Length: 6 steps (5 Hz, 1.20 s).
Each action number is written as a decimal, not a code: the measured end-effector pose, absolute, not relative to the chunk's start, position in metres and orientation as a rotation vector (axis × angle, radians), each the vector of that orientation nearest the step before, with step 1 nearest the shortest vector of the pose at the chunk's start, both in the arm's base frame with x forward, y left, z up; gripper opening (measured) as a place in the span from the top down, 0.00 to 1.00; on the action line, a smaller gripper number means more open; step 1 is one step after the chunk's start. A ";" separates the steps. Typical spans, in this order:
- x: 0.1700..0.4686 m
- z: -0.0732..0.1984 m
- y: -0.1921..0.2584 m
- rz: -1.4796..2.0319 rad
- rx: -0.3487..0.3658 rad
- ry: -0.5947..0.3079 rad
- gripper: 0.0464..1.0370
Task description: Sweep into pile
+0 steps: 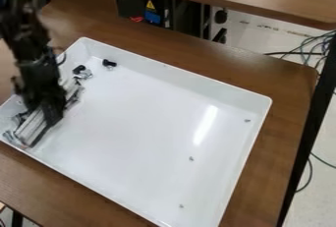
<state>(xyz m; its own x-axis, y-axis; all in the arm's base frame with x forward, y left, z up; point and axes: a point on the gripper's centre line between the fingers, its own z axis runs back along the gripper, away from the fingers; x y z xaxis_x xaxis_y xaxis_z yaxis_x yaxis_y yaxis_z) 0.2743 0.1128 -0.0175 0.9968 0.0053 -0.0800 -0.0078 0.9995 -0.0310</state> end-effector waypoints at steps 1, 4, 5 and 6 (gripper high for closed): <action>0.286 -0.006 0.079 -0.020 -0.017 0.048 0.68; 0.294 -0.015 -0.051 -0.224 -0.063 -0.022 0.68; 0.296 -0.025 -0.097 -0.313 -0.067 0.000 0.68; 0.298 -0.029 -0.120 -0.345 -0.073 0.005 0.68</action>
